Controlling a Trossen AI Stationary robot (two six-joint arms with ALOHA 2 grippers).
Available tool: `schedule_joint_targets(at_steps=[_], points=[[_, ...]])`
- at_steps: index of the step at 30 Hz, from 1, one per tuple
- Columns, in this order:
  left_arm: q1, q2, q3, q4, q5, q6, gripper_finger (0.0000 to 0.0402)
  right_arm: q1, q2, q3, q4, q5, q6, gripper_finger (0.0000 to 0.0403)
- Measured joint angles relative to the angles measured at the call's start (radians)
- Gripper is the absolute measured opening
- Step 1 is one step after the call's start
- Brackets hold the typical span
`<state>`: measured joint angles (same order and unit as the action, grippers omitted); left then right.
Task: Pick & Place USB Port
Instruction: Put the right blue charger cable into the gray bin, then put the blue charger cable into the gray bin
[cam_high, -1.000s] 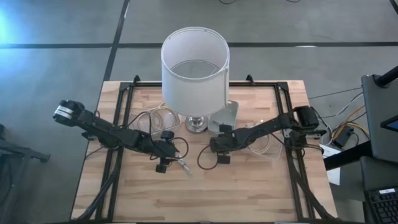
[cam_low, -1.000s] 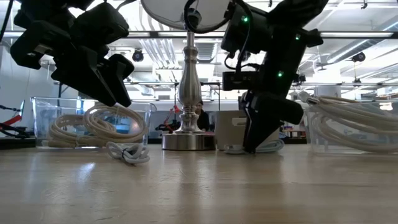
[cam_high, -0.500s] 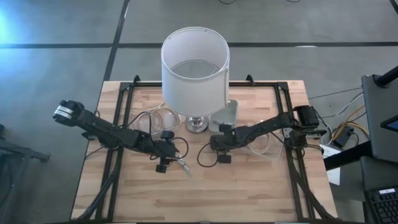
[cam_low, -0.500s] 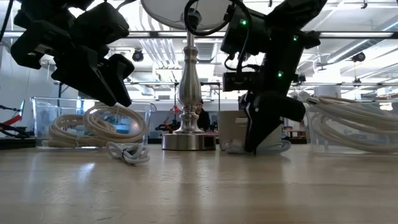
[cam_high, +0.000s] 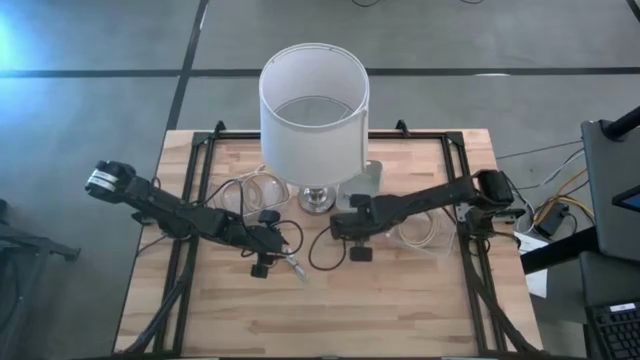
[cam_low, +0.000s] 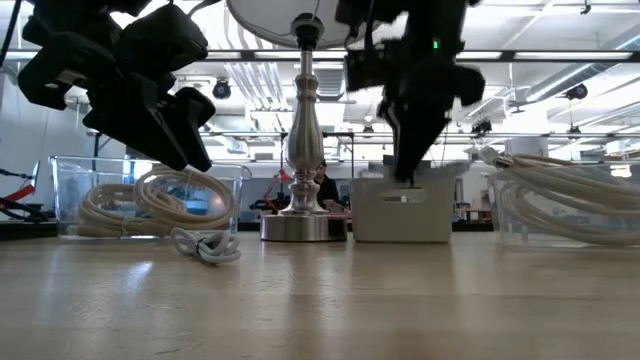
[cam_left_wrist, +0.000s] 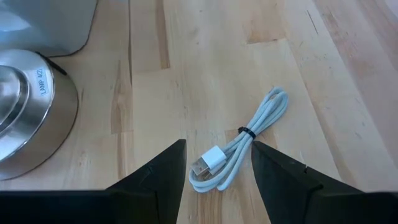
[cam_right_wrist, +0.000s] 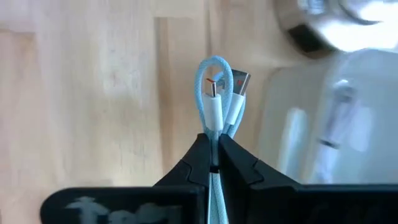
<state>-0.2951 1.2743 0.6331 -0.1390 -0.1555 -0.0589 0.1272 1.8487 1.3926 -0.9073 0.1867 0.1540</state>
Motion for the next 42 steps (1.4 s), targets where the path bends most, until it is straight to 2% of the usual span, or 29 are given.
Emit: schedule_joint_targets(at_steps=[6,12,18,26,30,42], points=[[0.000,0.000,0.000,0.000,0.000,-0.002,0.0186,-0.001,-0.014,0.095,-0.142,0.125,-0.012,0.0014],[0.000,0.000,0.000,0.000,0.000,-0.002,0.0186,-0.018,-0.025,0.077,-0.141,0.328,-0.080,0.0013],[0.000,0.000,0.000,0.000,0.000,-0.006,0.0186,-0.095,-0.024,-0.018,-0.077,0.337,-0.108,0.0013],[0.000,0.000,0.000,0.000,0.000,-0.007,0.0186,-0.182,-0.024,-0.104,0.139,0.339,-0.162,0.0013],[0.000,0.000,0.000,0.000,0.000,-0.030,0.0186,-0.218,-0.024,-0.120,0.148,0.339,-0.164,0.0016],[0.000,0.000,0.000,0.006,0.000,-0.032,0.0186,-0.262,-0.024,-0.138,0.194,0.340,-0.196,0.0088]])
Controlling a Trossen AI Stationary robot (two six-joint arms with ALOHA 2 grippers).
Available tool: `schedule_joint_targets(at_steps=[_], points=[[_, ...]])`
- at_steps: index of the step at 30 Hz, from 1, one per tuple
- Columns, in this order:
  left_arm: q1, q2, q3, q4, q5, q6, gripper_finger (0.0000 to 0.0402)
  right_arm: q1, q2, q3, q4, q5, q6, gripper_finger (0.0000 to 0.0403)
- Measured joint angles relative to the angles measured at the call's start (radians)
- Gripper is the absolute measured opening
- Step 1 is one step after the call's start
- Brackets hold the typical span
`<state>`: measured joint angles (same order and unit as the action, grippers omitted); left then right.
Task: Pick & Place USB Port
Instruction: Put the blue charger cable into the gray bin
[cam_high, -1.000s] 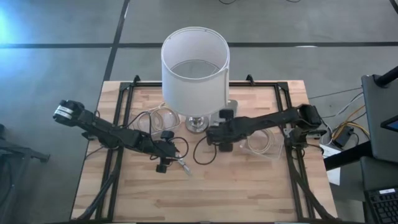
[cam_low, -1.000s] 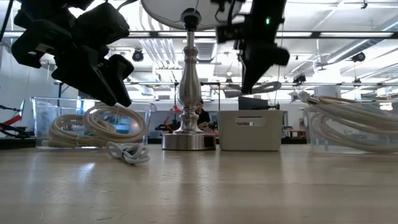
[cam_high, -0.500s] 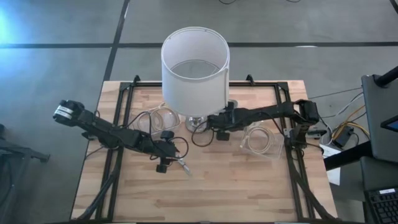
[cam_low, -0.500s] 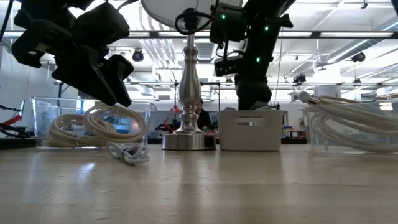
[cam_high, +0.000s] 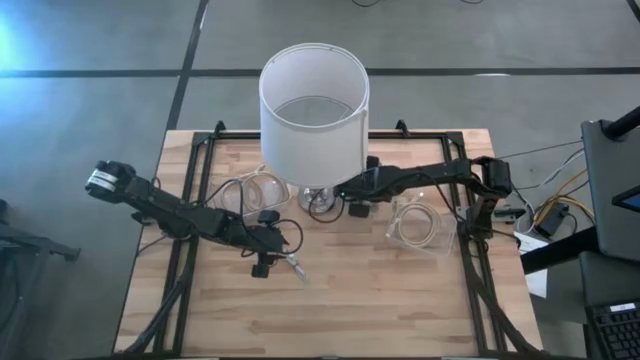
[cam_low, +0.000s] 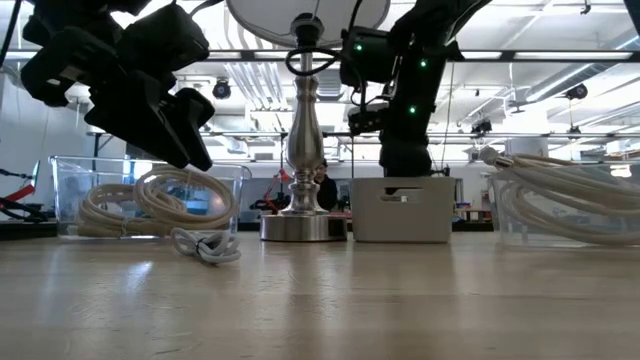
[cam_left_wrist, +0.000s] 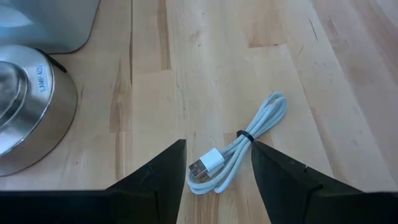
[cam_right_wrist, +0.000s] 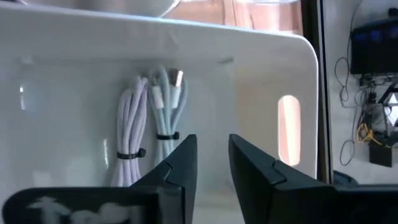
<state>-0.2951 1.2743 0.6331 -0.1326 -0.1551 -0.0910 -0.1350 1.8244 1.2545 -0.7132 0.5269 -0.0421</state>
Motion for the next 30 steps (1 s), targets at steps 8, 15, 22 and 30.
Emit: schedule_joint_targets(at_steps=[8,15,22,30], points=[[0.000,0.000,0.000,0.000,0.000,0.000,0.0186,0.008,0.000,0.001,0.008,-0.001,0.008,0.0114],[0.000,0.000,0.000,0.001,0.001,0.000,0.0186,0.054,-0.003,0.059,-0.020,-0.003,0.025,0.0117],[-0.003,0.050,0.000,0.005,0.012,0.014,0.0186,0.115,-0.004,0.158,-0.157,-0.067,0.154,0.0106],[-0.008,0.181,0.000,0.059,0.019,0.047,0.0186,0.192,-0.004,0.200,-0.171,-0.171,0.181,0.0096]])
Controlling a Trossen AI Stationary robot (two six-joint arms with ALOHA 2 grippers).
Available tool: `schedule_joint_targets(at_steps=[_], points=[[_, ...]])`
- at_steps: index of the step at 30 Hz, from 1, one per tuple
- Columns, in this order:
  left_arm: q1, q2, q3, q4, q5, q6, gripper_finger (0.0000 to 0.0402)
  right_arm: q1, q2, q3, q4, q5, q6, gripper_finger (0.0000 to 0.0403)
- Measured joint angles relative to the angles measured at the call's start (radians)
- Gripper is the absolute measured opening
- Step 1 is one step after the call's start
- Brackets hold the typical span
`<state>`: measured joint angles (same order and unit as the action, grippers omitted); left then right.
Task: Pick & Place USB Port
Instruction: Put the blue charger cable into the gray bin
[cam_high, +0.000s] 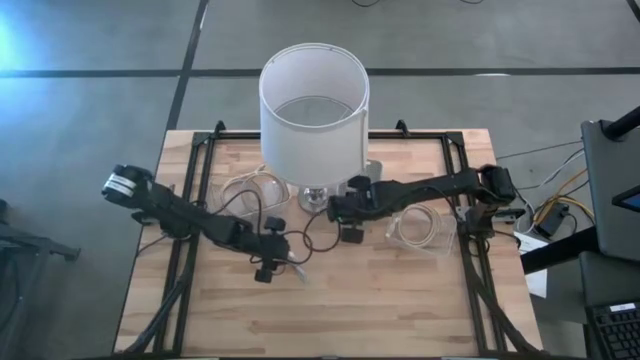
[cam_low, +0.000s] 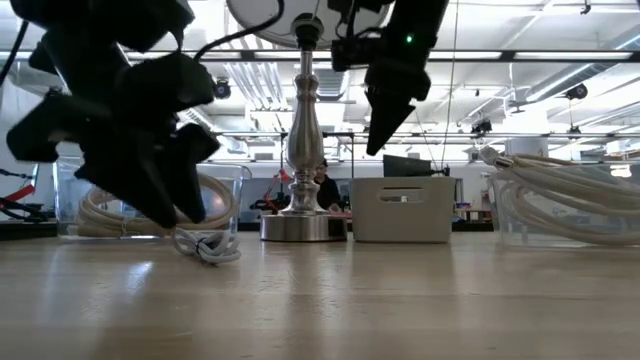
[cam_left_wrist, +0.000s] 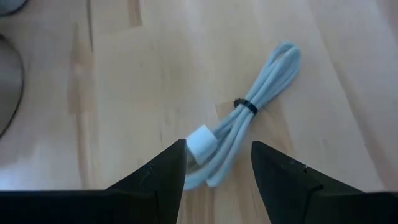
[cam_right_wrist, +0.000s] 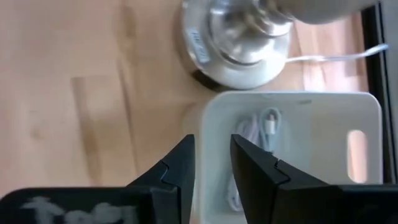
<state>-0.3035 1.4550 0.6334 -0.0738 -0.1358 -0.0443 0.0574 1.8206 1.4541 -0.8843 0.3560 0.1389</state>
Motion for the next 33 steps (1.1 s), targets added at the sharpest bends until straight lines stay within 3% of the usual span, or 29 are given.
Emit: schedule_joint_targets(at_steps=[8,15,19,22,33], points=[[0.000,0.092,0.000,0.067,-0.006,0.102,0.0174,0.061,0.000,0.000,0.003,-0.026,0.064,0.0106],[-0.002,0.125,0.007,0.081,-0.020,0.111,0.0077,0.098,0.001,-0.001,0.063,-0.090,0.063,0.0125],[0.001,0.108,0.011,0.081,-0.153,0.099,0.0037,0.109,0.001,-0.001,0.136,-0.149,0.062,0.0138],[0.003,0.094,0.015,0.083,-0.236,0.099,0.0037,0.118,0.001,-0.001,0.185,-0.189,0.041,0.0148],[0.011,0.083,0.060,0.204,-0.318,0.038,0.0043,0.132,0.002,-0.003,0.249,-0.226,-0.019,0.0168]])
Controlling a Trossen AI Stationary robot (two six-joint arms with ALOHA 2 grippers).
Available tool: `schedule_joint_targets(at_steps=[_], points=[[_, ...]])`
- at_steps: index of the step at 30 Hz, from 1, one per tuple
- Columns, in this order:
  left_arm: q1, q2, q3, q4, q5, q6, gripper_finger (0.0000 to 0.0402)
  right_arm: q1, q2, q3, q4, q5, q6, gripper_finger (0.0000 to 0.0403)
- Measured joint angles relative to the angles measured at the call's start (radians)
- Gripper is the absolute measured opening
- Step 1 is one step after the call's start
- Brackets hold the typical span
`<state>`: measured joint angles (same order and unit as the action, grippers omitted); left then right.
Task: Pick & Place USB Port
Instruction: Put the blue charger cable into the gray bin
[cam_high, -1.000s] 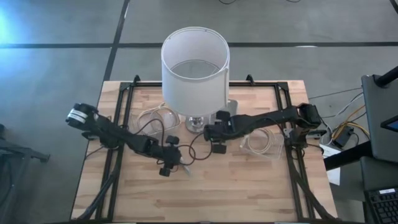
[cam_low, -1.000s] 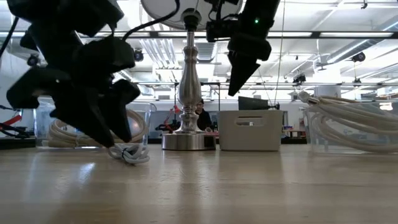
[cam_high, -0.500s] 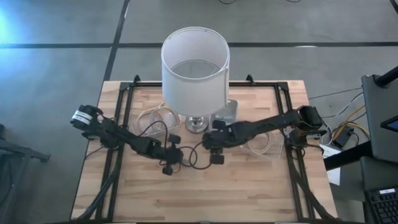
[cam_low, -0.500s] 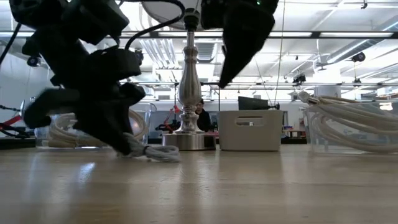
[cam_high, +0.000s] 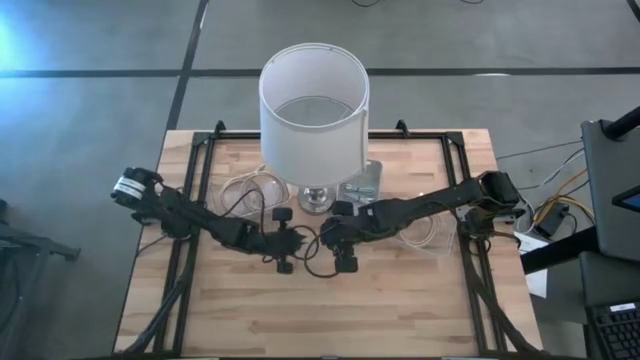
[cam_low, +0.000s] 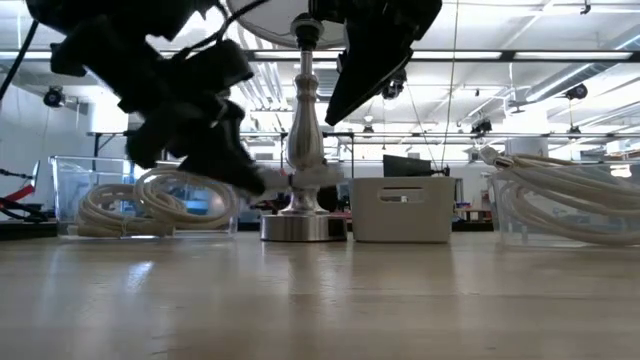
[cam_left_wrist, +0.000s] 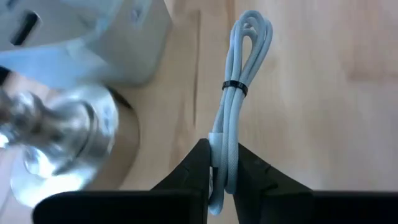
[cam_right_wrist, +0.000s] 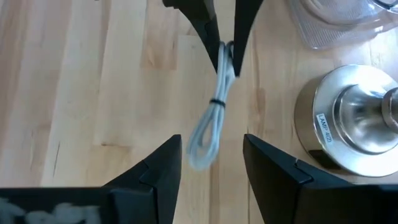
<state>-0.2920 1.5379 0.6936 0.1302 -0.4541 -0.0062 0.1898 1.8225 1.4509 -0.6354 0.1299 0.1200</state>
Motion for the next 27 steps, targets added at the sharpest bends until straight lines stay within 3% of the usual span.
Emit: schedule_joint_targets(at_steps=[18,27], points=[[-0.004,-0.005,0.098,0.057,-0.038,0.081,0.0045,0.000,0.001,-0.001,-0.004,0.000,0.000,0.0165],[-0.004,-0.006,0.099,0.061,-0.065,0.114,0.0046,-0.001,0.001,-0.002,-0.004,0.004,-0.023,0.0114]])
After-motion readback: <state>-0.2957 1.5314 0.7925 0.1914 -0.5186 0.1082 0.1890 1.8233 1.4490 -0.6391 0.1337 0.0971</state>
